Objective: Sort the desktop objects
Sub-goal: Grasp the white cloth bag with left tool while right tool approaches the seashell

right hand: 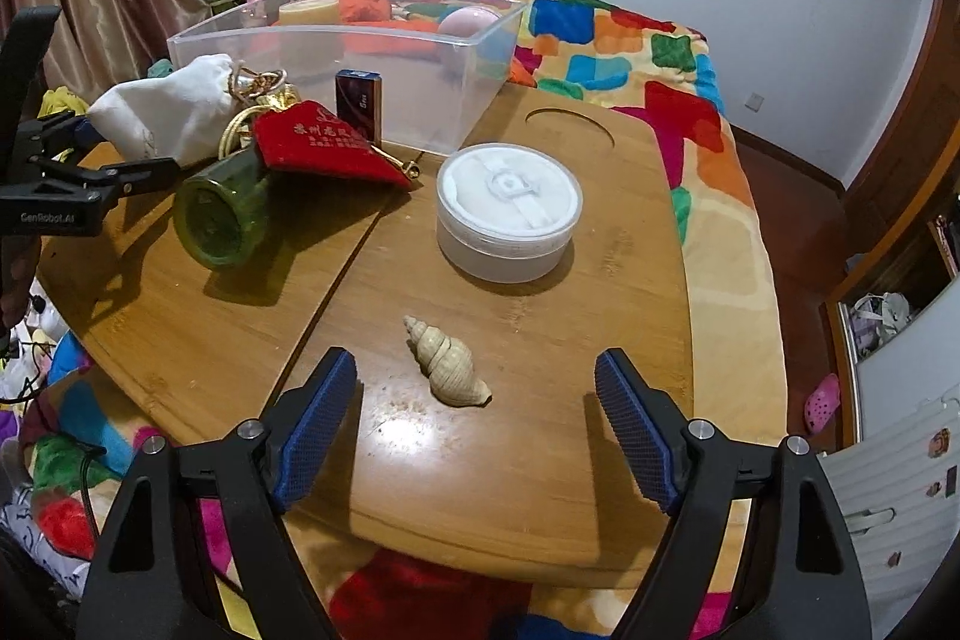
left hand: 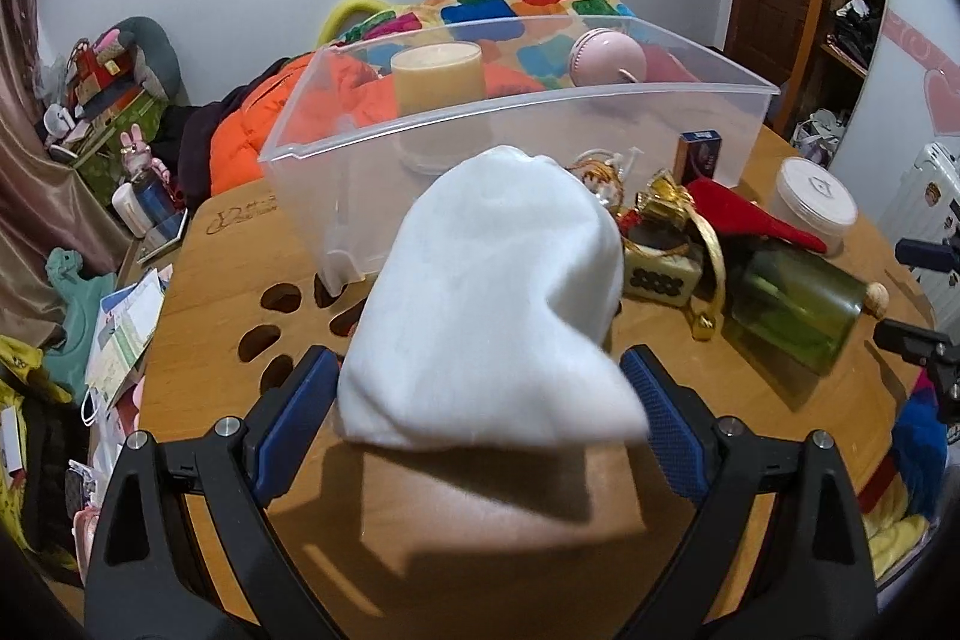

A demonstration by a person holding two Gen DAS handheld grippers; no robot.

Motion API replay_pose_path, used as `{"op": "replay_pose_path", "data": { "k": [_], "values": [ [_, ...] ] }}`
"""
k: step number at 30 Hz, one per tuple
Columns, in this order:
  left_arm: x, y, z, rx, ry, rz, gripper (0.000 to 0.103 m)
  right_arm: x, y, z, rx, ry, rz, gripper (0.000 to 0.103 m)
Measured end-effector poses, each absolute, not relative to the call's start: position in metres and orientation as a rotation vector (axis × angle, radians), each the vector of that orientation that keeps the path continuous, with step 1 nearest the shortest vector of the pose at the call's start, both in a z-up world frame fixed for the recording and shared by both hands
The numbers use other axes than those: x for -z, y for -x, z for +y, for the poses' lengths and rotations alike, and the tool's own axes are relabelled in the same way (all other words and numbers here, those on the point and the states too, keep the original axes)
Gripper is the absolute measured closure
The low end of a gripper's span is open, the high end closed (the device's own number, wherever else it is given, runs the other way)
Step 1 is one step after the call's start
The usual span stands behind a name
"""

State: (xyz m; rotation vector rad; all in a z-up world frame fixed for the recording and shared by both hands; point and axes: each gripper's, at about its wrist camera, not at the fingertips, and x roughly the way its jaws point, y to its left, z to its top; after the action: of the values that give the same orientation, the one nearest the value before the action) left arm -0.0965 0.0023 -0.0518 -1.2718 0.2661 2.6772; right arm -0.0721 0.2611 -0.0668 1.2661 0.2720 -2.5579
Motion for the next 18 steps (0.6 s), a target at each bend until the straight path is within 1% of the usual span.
{"op": "replay_pose_path", "data": {
  "k": [3, 7, 13, 18],
  "values": [
    [0.054, 0.103, 0.005, -2.679, 1.292, 0.251, 0.008, 0.070, 0.076, 0.263, 2.537, -1.288, 0.240, 0.027],
    [0.058, 0.111, 0.007, -2.667, 1.318, 0.250, 0.008, 0.073, 0.079, 0.264, 2.532, -1.294, 0.242, 0.034],
    [0.062, 0.119, 0.004, -2.644, 1.355, 0.218, 0.008, 0.074, 0.079, 0.263, 2.533, -1.283, 0.231, 0.038],
    [0.064, 0.121, 0.001, -2.629, 1.362, 0.192, 0.008, 0.074, 0.081, 0.266, 2.524, -1.282, 0.190, 0.046]
  ]
}}
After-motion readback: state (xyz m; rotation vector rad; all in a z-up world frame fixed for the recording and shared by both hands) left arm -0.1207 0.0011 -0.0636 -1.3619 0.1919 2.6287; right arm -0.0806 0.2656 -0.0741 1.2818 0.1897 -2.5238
